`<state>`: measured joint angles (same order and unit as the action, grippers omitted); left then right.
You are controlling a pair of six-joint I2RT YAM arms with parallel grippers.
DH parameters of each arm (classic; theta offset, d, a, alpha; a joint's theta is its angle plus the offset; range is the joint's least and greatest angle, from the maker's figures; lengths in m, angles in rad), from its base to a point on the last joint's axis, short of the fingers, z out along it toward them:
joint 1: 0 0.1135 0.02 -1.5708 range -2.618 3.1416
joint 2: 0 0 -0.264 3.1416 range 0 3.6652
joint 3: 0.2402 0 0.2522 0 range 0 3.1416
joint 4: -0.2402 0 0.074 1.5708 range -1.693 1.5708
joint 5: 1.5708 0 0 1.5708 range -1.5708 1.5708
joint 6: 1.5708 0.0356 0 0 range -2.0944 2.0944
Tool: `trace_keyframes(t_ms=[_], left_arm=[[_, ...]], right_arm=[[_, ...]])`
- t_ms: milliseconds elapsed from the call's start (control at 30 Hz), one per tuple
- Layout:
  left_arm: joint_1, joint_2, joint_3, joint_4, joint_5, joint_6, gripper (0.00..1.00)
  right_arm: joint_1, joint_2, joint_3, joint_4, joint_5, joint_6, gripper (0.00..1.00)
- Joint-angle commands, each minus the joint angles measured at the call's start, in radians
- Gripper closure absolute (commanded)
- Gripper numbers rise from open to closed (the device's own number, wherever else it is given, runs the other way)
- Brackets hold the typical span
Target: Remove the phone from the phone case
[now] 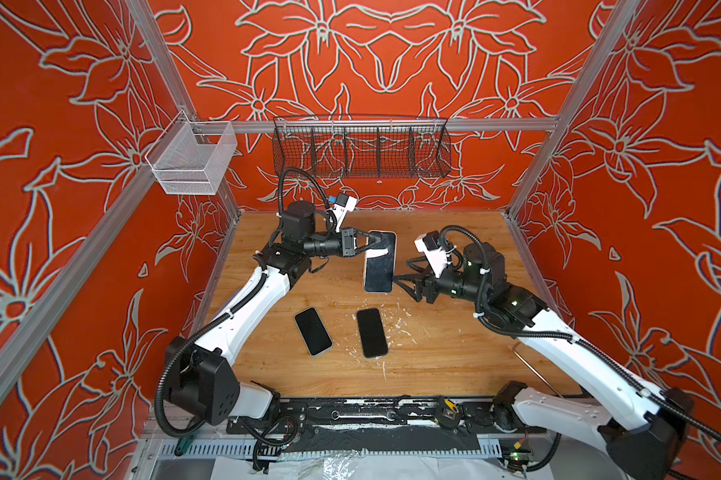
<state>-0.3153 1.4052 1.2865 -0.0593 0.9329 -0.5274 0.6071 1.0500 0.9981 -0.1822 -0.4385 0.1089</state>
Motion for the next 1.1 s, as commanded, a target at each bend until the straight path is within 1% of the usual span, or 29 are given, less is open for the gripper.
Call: trace_keyframes(t_ms=[0,100,167,233,267,400,467,533,600,733,833,900,1000,1067], left_arm=[[-0.003,-0.027,0.044,-0.154,-0.142,0.147,1.0],[-0.006,-0.032,0.037,-0.186,-0.223,0.17,1.0],[-0.007,-0.04,0.019,-0.179,-0.253,0.178,1.0],[-0.005,-0.051,-0.001,-0.162,-0.304,0.149,1.0],[-0.005,-0.058,-0.012,-0.151,-0.343,0.123,1.0],[-0.005,-0.109,-0.081,-0.089,-0.537,-0.068,1.0],[-0.005,-0.151,-0.14,-0.042,-0.618,-0.172,1.0],[-0.006,-0.196,-0.205,0.016,-0.681,-0.255,1.0],[-0.007,-0.243,-0.277,0.085,-0.731,-0.327,1.0],[-0.004,-0.307,-0.387,0.21,-0.773,-0.453,1.0],[-0.004,-0.333,-0.458,0.319,-0.768,-0.553,1.0],[-0.001,-0.342,-0.503,0.389,-0.76,-0.615,1.0],[0.005,-0.355,-0.535,0.422,-0.758,-0.674,1.0],[0.007,-0.362,-0.555,0.444,-0.758,-0.715,1.0]], right_arm=[[-0.015,-0.048,0.019,-0.05,0.008,0.018,0.23],[-0.024,-0.078,-0.001,-0.054,0.033,0.054,0.18],[-0.029,-0.09,-0.005,-0.07,0.045,0.069,0.15],[-0.033,-0.098,-0.009,-0.08,0.045,0.088,0.08],[-0.036,-0.1,-0.012,-0.08,0.04,0.101,0.03],[-0.041,-0.105,-0.022,-0.065,-0.013,0.155,0.03],[-0.045,-0.103,-0.028,-0.053,-0.035,0.186,0.02],[-0.053,-0.103,-0.037,-0.032,-0.035,0.247,0.02],[-0.07,-0.099,-0.053,-0.006,-0.034,0.337,0.02],[-0.086,-0.079,-0.097,0.084,-0.069,0.518,0.03],[-0.087,-0.052,-0.119,0.141,-0.097,0.637,0.04],[-0.086,-0.036,-0.153,0.224,-0.117,0.729,0.04],[-0.086,-0.009,-0.188,0.32,-0.147,0.832,0.06],[-0.083,0.002,-0.218,0.375,-0.146,0.882,0.07]])
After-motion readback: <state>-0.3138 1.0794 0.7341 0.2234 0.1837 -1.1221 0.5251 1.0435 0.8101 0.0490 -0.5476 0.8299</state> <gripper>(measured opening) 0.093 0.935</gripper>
